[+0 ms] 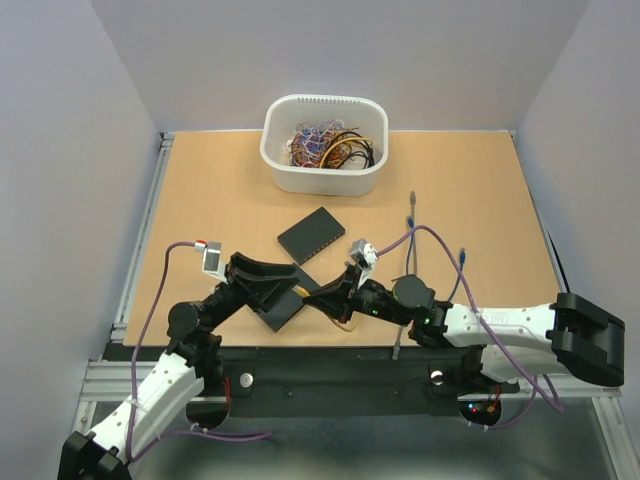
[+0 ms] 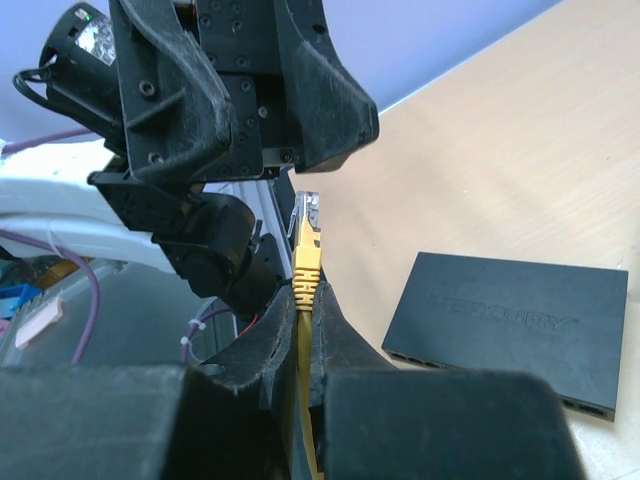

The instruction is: Insert the plug into the switch port

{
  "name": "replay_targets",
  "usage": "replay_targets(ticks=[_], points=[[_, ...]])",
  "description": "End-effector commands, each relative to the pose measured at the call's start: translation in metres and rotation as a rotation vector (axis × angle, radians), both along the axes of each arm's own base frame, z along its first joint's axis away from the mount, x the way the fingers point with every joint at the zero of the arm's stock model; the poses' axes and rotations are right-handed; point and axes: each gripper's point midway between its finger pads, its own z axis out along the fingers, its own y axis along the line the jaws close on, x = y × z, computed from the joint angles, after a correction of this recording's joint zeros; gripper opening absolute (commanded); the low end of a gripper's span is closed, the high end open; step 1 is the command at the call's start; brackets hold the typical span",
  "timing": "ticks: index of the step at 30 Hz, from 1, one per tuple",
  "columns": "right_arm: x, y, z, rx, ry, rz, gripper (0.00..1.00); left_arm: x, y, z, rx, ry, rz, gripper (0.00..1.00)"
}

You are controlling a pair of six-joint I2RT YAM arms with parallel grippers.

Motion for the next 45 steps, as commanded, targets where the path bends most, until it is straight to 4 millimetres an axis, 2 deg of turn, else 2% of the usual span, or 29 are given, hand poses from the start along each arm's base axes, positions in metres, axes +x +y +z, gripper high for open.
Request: replay_targets(ticks=[1, 8, 12, 13, 14, 17, 18, 20, 22, 23, 24, 25, 26, 27, 29, 30, 32, 33, 35, 37, 45], points=[[0.008, 0.005, 0.055, 0.147, -0.071, -0.017, 0.0, -0.003, -0.001, -0.042, 0.042, 0.031, -0.005, 0.57], [0.016, 0.011, 0.06, 0.148, -0.08, -0.018, 0.01, -0.002, -0.002, -0.044, 0.047, 0.038, -0.004, 0.55], [0.019, 0.015, 0.054, 0.137, -0.071, -0.02, 0.01, -0.002, -0.002, -0.043, 0.045, 0.036, -0.002, 0.46], [0.02, 0.016, 0.053, 0.135, -0.067, -0.021, 0.0, -0.002, -0.002, -0.043, 0.045, 0.036, -0.002, 0.42], [0.02, 0.015, 0.053, 0.138, -0.067, -0.021, 0.01, -0.001, -0.002, -0.044, 0.046, 0.043, 0.001, 0.32], [0.022, 0.014, 0.052, 0.136, -0.064, -0.028, 0.0, 0.0, -0.002, -0.046, 0.045, 0.056, 0.002, 0.17], [0.023, 0.013, 0.051, 0.137, -0.062, -0.033, 0.0, 0.001, -0.002, -0.047, 0.044, 0.063, 0.003, 0.06], [0.023, 0.012, 0.053, 0.143, -0.064, -0.037, 0.0, 0.005, -0.002, -0.049, 0.051, 0.089, 0.012, 0.0], [0.024, 0.011, 0.051, 0.14, -0.057, -0.042, 0.01, 0.01, -0.003, -0.049, 0.064, 0.113, 0.027, 0.0], [0.026, 0.011, 0.05, 0.138, -0.054, -0.052, 0.01, 0.014, -0.004, -0.057, 0.091, 0.157, 0.034, 0.0], [0.027, 0.01, 0.048, 0.133, -0.057, -0.057, 0.18, 0.018, -0.004, -0.061, 0.105, 0.184, 0.05, 0.0], [0.027, 0.01, 0.046, 0.12, -0.064, -0.062, 0.3, 0.022, -0.004, -0.053, 0.106, 0.188, 0.061, 0.0], [0.032, 0.008, 0.037, 0.074, -0.053, -0.089, 0.45, 0.028, -0.003, -0.065, 0.138, 0.254, 0.088, 0.0], [0.037, 0.009, 0.038, 0.049, -0.066, -0.111, 0.47, 0.032, -0.002, -0.07, 0.169, 0.311, 0.106, 0.0], [0.048, 0.008, 0.034, -0.02, -0.069, -0.163, 0.48, 0.04, 0.003, -0.077, 0.2, 0.378, 0.155, 0.0], [0.054, 0.005, 0.015, -0.121, -0.068, -0.196, 0.48, 0.048, 0.008, -0.08, 0.21, 0.415, 0.209, 0.0], [0.062, 0.006, 0.019, -0.167, -0.074, -0.23, 0.47, 0.056, 0.015, -0.091, 0.26, 0.503, 0.273, 0.0], [0.064, 0.005, 0.007, -0.234, -0.071, -0.235, 0.45, 0.058, 0.016, -0.087, 0.267, 0.511, 0.283, 0.0], [0.066, 0.009, 0.007, -0.272, -0.077, -0.243, 0.44, 0.059, 0.016, -0.093, 0.287, 0.539, 0.286, 0.0], [0.066, 0.012, -0.011, -0.352, -0.077, -0.247, 0.43, 0.061, 0.016, -0.093, 0.284, 0.547, 0.293, 0.0], [0.065, 0.032, -0.042, -0.433, -0.058, -0.246, 0.36, 0.066, 0.023, -0.096, 0.303, 0.561, 0.343, 0.0]])
